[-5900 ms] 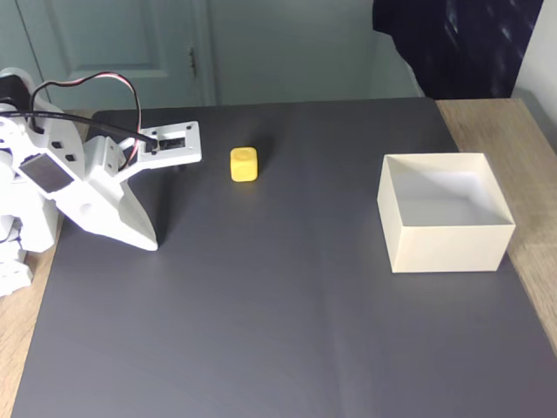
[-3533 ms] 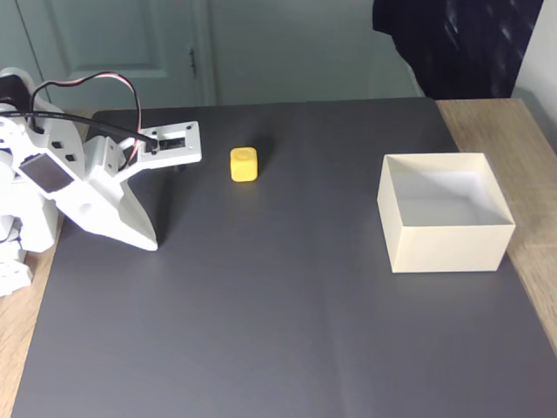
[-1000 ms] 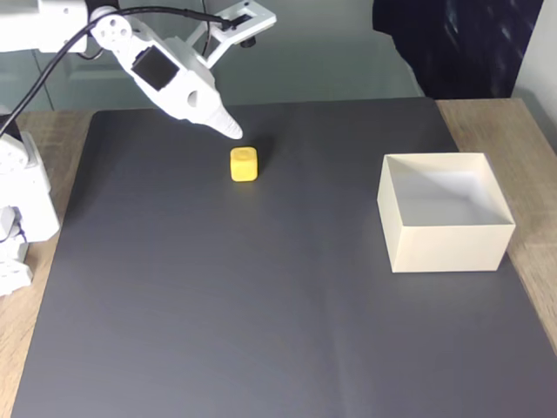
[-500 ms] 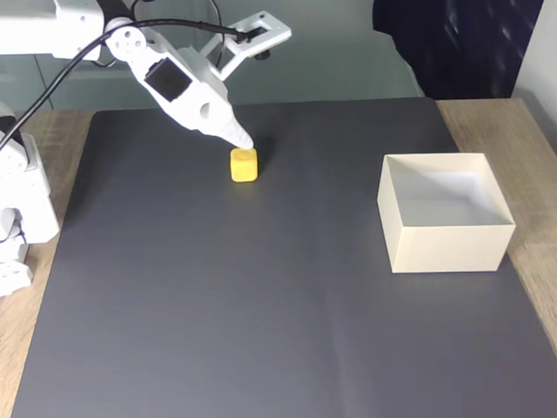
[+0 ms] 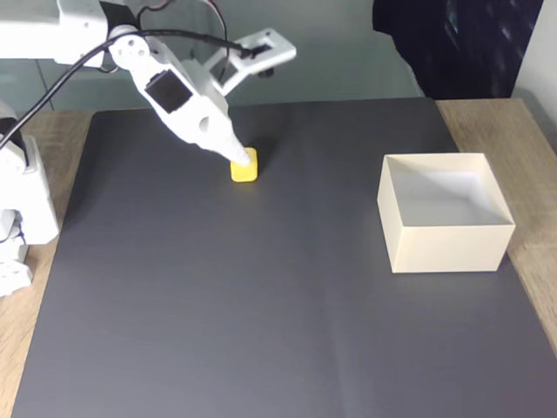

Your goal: Grasp a cube block and put it in the white box.

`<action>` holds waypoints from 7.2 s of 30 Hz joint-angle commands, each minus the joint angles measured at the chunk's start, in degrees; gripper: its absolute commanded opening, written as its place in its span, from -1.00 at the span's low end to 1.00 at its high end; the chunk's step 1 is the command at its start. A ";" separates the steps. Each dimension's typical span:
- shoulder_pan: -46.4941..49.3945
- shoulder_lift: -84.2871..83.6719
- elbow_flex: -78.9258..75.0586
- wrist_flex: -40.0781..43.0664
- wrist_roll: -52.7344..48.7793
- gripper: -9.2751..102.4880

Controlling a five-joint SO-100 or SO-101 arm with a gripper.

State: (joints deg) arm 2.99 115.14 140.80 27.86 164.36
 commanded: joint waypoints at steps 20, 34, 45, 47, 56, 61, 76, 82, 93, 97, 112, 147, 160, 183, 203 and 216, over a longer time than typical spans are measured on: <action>-1.23 -12.04 -6.42 -6.15 -3.69 -0.37; -1.93 -10.81 -6.42 -5.45 -2.99 -0.42; -1.58 -10.63 -8.44 -5.36 -1.49 -0.44; -1.49 -10.55 -8.70 -5.54 -0.62 -0.46; -1.49 -10.81 -9.32 -5.98 0.70 -0.73; -1.41 -10.20 -9.32 -5.54 0.79 -0.78; -1.32 -6.15 -10.81 -1.67 -0.44 -0.54; 0.88 -7.82 -15.64 0.62 -2.37 -0.46; 2.29 -16.17 -20.39 2.46 -4.13 -0.39; 1.58 -18.63 -20.39 1.32 -3.16 -0.34; -0.70 -23.20 -21.36 -1.76 -0.26 -0.48; -2.64 -7.56 -22.06 -7.12 3.52 -0.84; 6.42 -6.50 -44.74 -2.29 6.94 -0.84; 23.29 -22.41 -51.77 -14.24 7.65 -0.84; 20.04 -42.28 -60.21 -20.13 8.70 -0.84; 20.30 -43.68 -61.26 -20.48 8.88 -0.84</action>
State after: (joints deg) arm 23.55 71.19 82.97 8.35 172.97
